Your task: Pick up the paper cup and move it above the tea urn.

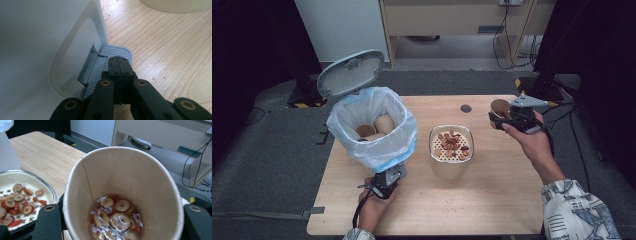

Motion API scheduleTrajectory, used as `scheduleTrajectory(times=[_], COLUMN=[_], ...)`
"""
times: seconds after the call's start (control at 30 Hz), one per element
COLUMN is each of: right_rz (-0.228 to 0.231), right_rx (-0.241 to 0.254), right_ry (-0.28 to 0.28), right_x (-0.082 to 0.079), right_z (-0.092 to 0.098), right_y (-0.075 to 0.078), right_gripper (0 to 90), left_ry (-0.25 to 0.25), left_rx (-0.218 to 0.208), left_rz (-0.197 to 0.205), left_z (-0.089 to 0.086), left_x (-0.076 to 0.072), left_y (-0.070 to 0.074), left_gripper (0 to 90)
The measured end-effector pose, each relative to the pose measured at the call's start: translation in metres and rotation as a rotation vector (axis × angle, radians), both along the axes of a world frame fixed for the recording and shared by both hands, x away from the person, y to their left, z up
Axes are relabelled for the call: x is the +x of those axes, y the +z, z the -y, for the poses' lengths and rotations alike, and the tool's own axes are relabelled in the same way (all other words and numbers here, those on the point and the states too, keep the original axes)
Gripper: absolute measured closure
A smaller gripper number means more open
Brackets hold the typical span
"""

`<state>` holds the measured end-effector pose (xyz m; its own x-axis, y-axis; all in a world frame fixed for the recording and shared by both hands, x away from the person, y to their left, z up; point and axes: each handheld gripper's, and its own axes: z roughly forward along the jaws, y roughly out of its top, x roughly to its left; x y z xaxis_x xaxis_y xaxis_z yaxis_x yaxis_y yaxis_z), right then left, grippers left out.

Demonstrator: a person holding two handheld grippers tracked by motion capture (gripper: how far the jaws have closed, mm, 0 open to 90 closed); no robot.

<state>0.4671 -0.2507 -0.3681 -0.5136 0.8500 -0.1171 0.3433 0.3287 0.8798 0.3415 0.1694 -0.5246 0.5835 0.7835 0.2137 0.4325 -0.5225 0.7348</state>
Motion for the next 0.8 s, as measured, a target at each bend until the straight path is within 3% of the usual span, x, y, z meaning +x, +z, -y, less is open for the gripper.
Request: scheduleTrajectory(times=[0.33,0.8], right_rz=[0.011,0.015], right_rx=[-0.023,-0.028], right_ry=[0.031,0.040], right_x=[0.007,0.009], right_z=[-0.010,-0.010], right_y=[0.016,0.022], right_gripper=[34.9,34.9], left_ry=[-0.001,0.000], left_rx=[-0.001,-0.003], left_rz=[0.000,0.000], left_z=[0.000,0.000], left_x=[0.000,0.000], left_y=[0.000,0.000], left_gripper=[89.5,89.5])
